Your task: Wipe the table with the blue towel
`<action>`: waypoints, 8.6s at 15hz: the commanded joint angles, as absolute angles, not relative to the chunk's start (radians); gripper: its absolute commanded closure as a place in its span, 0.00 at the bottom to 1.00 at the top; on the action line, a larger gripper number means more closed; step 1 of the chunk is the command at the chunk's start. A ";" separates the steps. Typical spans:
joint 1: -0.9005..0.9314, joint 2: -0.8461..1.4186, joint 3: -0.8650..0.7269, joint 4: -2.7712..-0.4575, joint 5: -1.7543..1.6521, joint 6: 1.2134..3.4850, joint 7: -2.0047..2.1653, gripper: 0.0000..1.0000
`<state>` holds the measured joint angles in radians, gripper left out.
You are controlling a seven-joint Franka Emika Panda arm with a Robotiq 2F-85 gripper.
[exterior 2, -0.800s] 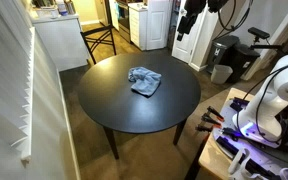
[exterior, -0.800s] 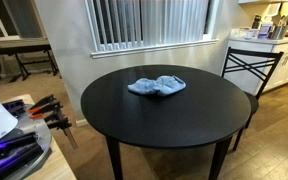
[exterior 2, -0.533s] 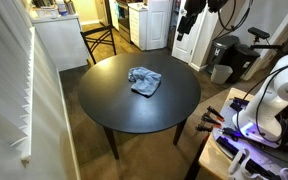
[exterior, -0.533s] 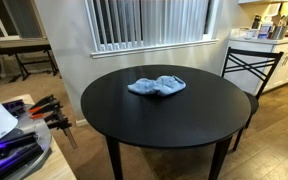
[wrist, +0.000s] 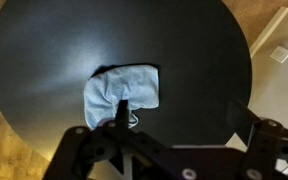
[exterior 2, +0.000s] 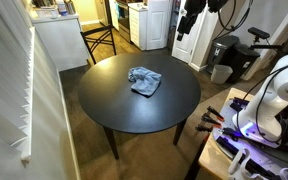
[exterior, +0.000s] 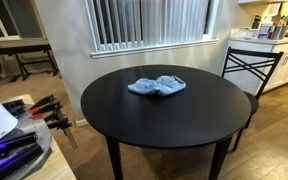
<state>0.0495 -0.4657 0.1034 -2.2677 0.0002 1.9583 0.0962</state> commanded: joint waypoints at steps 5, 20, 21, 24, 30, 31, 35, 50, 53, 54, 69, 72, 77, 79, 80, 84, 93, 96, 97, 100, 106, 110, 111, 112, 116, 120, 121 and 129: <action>0.054 -0.465 0.100 -2.266 -0.002 1.956 0.098 0.00; 0.009 -0.142 0.089 -2.123 -0.041 2.063 0.183 0.00; 0.005 -0.092 0.084 -2.102 -0.049 2.089 0.202 0.00; 0.005 0.053 0.058 -2.041 -0.069 2.168 0.242 0.00; 0.024 0.268 -0.004 -1.955 -0.087 2.378 0.297 0.00; 0.033 0.298 -0.018 -1.943 -0.109 2.424 0.321 0.00; 0.079 0.427 -0.088 -1.860 -0.199 2.454 0.433 0.00; 0.075 0.737 -0.127 -1.532 -0.097 2.314 0.535 0.00; 0.052 0.897 -0.129 -1.352 -0.021 2.232 0.551 0.00; 0.043 0.946 -0.128 -1.295 0.003 2.213 0.556 0.00; -0.035 1.428 -0.119 -0.606 0.084 1.908 0.775 0.33; -0.045 1.475 -0.115 -0.531 0.079 1.877 0.778 0.53; -0.049 1.465 -0.101 -0.530 0.073 1.870 0.777 0.84; -0.049 1.466 -0.096 -0.524 0.072 1.871 0.776 0.96; -0.049 1.466 -0.095 -0.522 0.072 1.871 0.775 0.97; -0.051 1.466 -0.096 -0.506 0.072 1.873 0.774 0.95; -0.049 1.466 -0.096 -0.498 0.063 1.884 0.760 0.84; -0.045 1.466 -0.102 -0.493 0.061 1.900 0.789 0.95; -0.042 1.466 -0.098 -0.504 0.061 1.920 0.789 0.95; -0.028 1.468 -0.074 -0.563 0.070 1.964 0.768 0.95; 0.043 1.476 -0.026 -0.600 0.076 1.968 0.707 0.95; 0.148 1.475 -0.002 -0.612 0.066 1.948 0.655 0.95; 0.178 1.474 0.001 -0.613 0.062 1.940 0.643 0.95; 0.209 1.473 0.001 -0.615 0.056 1.930 0.636 0.95; 0.329 1.467 -0.012 -0.657 0.002 1.921 0.618 0.95; 0.381 1.503 -0.030 -0.602 -0.075 1.870 0.540 0.95; 0.377 1.491 -0.032 -0.615 -0.086 1.866 0.501 0.95; 0.221 1.481 -0.075 -0.597 -0.091 1.861 0.382 0.95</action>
